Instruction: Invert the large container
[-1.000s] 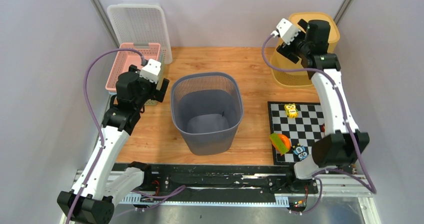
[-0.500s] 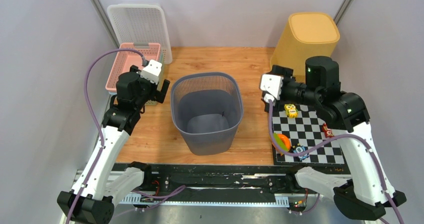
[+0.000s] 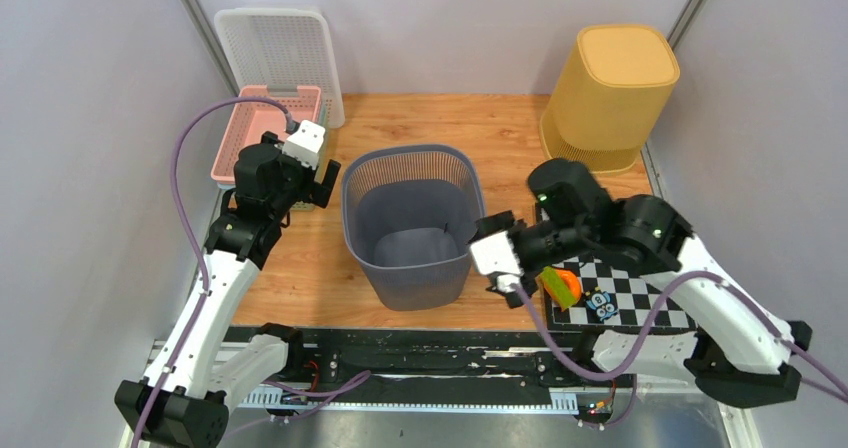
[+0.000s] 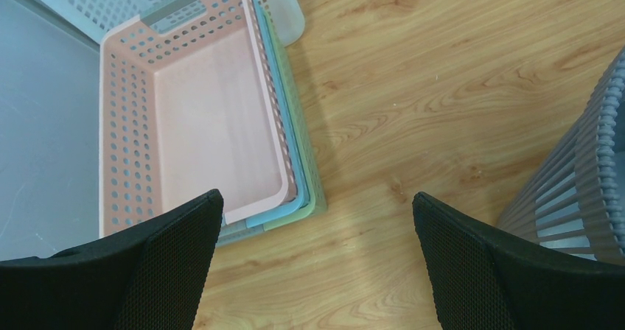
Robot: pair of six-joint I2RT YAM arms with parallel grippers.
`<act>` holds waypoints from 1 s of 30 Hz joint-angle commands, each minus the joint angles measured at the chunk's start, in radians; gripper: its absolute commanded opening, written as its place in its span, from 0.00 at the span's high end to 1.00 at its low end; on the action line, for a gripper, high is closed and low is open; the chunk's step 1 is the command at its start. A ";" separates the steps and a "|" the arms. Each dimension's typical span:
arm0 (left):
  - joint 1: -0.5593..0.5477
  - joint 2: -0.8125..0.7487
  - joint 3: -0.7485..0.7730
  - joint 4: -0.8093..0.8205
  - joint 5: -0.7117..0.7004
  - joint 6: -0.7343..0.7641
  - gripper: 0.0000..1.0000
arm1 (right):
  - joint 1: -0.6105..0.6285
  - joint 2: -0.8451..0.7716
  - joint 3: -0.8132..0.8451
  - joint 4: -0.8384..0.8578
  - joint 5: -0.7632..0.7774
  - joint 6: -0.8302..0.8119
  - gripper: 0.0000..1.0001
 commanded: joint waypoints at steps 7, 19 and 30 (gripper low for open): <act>0.009 0.002 -0.017 0.009 0.011 0.012 0.00 | 0.246 0.201 -0.018 0.117 0.265 0.110 0.32; 0.009 0.003 -0.011 0.012 0.017 0.008 0.00 | 0.301 0.307 0.086 0.115 0.368 0.209 0.97; 0.009 -0.017 -0.008 0.018 -0.013 0.000 0.00 | 0.195 0.302 0.218 0.144 0.294 0.388 0.98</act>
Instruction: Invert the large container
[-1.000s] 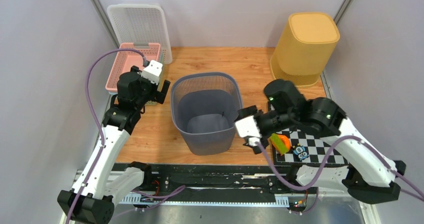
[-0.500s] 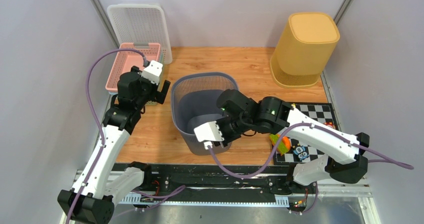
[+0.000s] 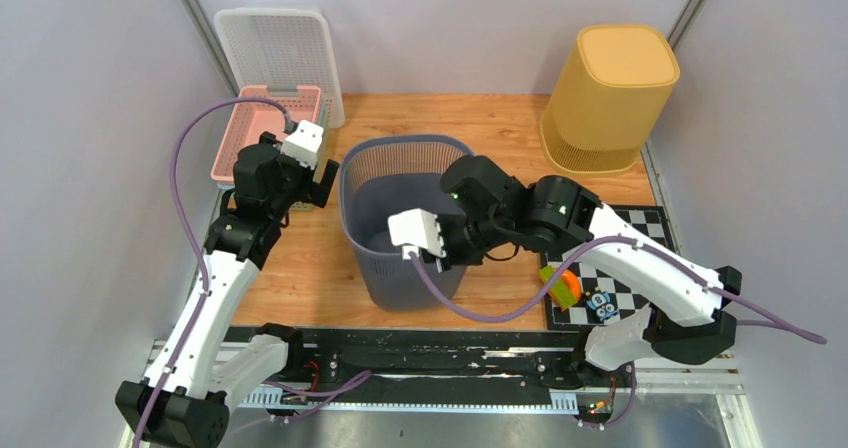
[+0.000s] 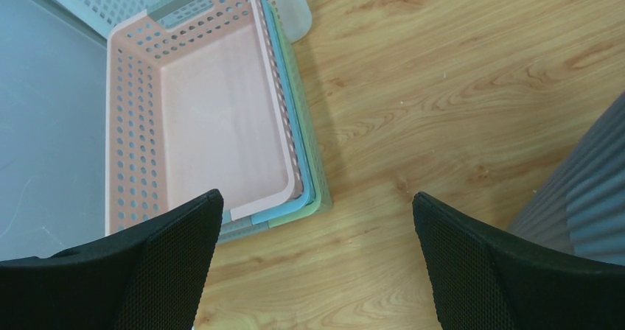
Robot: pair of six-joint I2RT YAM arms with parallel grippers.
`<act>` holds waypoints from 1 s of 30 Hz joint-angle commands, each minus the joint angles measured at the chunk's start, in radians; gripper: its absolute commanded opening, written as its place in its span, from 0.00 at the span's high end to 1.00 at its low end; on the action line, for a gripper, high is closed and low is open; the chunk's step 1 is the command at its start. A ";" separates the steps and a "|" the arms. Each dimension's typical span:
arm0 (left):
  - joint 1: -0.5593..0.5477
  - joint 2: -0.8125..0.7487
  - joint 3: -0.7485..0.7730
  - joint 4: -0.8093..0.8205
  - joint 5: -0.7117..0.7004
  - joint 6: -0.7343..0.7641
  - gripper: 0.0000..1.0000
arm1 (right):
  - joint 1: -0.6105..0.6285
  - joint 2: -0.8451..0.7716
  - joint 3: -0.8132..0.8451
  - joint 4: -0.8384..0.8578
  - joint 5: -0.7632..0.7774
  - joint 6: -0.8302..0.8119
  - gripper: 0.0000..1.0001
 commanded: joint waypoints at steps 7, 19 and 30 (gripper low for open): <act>0.003 -0.020 -0.005 0.025 -0.044 -0.014 0.00 | -0.292 -0.025 0.059 0.177 -0.198 0.251 0.98; 0.004 -0.015 -0.010 0.031 -0.048 -0.017 0.00 | -0.644 -0.013 -0.094 0.509 -0.474 0.701 0.98; 0.004 -0.009 -0.014 0.030 -0.019 -0.019 0.00 | -0.927 0.167 -0.261 0.853 -0.617 1.133 0.98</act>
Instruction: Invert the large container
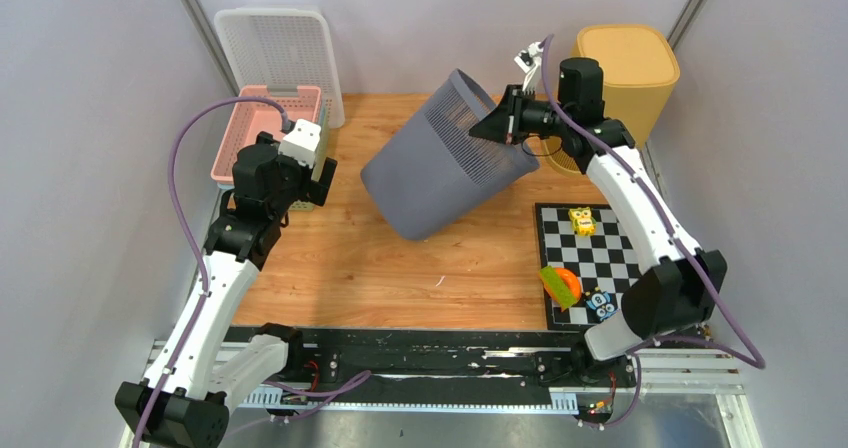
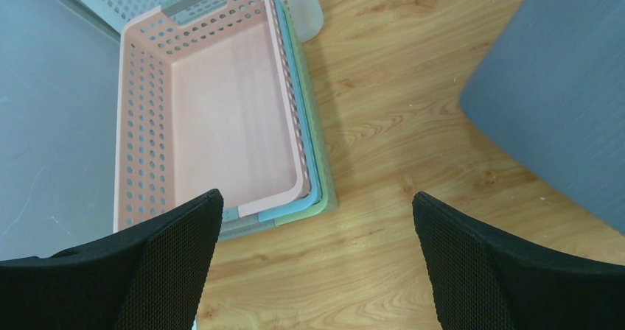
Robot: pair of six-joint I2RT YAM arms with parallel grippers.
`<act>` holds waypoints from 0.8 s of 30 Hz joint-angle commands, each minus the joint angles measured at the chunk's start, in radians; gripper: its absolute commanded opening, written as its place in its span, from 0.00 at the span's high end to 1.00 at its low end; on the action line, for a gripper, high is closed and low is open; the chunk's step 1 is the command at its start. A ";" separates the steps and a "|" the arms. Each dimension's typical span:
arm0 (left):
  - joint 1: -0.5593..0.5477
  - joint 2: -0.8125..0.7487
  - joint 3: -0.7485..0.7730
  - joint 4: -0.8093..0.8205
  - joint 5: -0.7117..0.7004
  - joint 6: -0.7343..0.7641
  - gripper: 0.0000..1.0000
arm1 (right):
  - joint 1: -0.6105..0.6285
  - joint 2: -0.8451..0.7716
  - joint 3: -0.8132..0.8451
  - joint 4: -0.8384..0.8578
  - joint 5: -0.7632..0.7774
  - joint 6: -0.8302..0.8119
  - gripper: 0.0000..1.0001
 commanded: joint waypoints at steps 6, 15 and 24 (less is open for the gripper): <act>0.004 0.003 -0.015 0.026 0.035 -0.009 0.00 | -0.087 0.082 -0.173 0.279 -0.012 0.252 0.98; 0.003 0.057 0.038 -0.033 0.129 -0.026 0.00 | -0.086 0.059 -0.228 0.222 0.167 0.136 0.78; 0.004 0.082 0.073 -0.107 0.327 -0.084 0.00 | -0.083 0.050 -0.207 0.156 0.269 0.047 0.51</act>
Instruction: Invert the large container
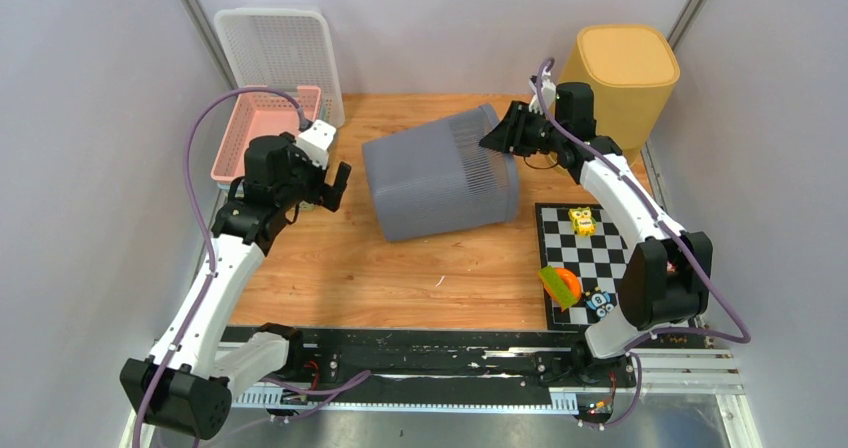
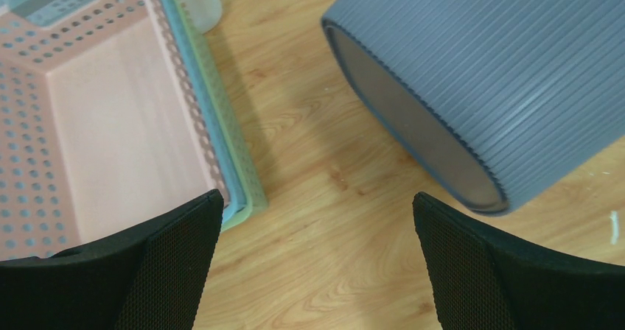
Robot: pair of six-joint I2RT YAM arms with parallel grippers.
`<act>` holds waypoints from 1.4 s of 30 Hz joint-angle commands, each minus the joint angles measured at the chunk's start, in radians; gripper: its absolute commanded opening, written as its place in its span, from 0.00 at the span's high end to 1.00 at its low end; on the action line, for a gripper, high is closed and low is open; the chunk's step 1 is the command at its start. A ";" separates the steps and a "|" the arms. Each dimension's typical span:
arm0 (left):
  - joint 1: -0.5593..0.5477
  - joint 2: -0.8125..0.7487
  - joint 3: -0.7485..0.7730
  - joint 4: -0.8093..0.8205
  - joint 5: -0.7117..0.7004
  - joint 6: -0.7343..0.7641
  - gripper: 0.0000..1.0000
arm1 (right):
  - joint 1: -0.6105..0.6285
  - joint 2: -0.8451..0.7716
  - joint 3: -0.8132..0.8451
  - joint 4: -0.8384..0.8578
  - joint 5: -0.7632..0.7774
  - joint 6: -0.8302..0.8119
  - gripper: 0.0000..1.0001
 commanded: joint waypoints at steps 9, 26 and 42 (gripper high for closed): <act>0.023 0.052 0.034 0.013 0.377 -0.254 0.00 | 0.005 -0.079 0.052 -0.119 0.157 -0.211 0.33; 0.060 0.222 -0.008 0.280 0.644 -0.564 0.00 | 0.073 -0.212 -0.046 -0.094 0.264 -0.454 0.34; 0.062 0.267 -0.076 0.398 0.682 -0.644 0.03 | 0.140 -0.194 -0.088 -0.030 0.405 -0.516 0.40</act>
